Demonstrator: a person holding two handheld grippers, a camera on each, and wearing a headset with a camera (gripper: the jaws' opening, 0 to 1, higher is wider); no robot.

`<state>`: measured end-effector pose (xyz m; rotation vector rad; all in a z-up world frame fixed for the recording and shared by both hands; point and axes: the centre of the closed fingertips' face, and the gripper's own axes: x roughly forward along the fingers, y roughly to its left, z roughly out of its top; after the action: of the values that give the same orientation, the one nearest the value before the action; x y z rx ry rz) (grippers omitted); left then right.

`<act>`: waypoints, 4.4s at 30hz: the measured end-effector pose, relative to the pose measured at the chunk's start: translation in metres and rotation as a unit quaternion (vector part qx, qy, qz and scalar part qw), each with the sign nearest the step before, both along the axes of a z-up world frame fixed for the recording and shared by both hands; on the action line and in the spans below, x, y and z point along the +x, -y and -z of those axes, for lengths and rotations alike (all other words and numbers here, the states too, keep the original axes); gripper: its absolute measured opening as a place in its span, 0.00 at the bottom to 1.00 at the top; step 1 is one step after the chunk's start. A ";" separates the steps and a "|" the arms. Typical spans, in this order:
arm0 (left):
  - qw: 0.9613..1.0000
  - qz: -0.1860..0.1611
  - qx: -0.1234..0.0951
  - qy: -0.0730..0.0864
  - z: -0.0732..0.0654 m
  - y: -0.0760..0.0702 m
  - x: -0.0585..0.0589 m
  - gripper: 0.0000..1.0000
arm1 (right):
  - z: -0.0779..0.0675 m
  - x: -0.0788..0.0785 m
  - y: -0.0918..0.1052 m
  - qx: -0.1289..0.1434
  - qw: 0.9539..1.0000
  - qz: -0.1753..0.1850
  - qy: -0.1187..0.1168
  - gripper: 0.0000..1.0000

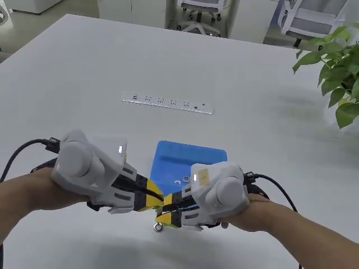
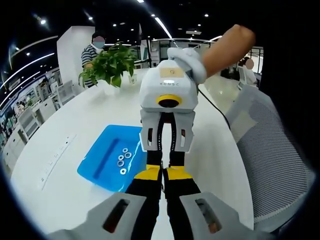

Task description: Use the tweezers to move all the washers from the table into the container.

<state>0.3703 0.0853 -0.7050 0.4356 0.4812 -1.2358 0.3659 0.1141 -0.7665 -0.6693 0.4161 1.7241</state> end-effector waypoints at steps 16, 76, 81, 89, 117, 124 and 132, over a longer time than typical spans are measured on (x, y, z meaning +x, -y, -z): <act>1.000 0.001 0.004 -0.002 0.001 0.002 -0.001 0.06 | 0.001 -0.001 0.002 -0.004 1.000 0.011 -0.007 0.07; 0.987 -0.127 -0.094 -0.039 -0.010 -0.003 0.006 0.91 | -0.078 0.036 0.029 0.009 0.999 0.050 0.001 0.08; 0.985 -0.138 -0.098 -0.039 -0.011 -0.004 0.009 0.95 | -0.083 0.046 0.031 0.012 0.998 0.057 0.003 0.08; 0.981 -0.155 -0.107 -0.045 -0.011 -0.006 0.010 0.99 | -0.087 0.066 0.032 0.021 0.997 0.074 0.012 0.08; 0.979 -0.166 -0.110 -0.042 -0.010 -0.009 0.010 0.99 | -0.046 0.112 0.017 0.027 0.994 0.102 0.033 0.08; 0.978 -0.168 -0.114 -0.040 -0.013 -0.010 0.015 0.99 | -0.034 0.116 0.013 0.024 0.994 0.102 0.030 0.08; 0.979 -0.167 -0.115 -0.035 -0.017 -0.011 0.026 0.91 | -0.022 0.121 0.011 0.021 0.994 0.105 0.028 0.09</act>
<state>0.3965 0.0960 -0.6884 0.1075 0.4434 -0.9690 0.4869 0.1033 -0.7448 -0.6204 0.3955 1.5082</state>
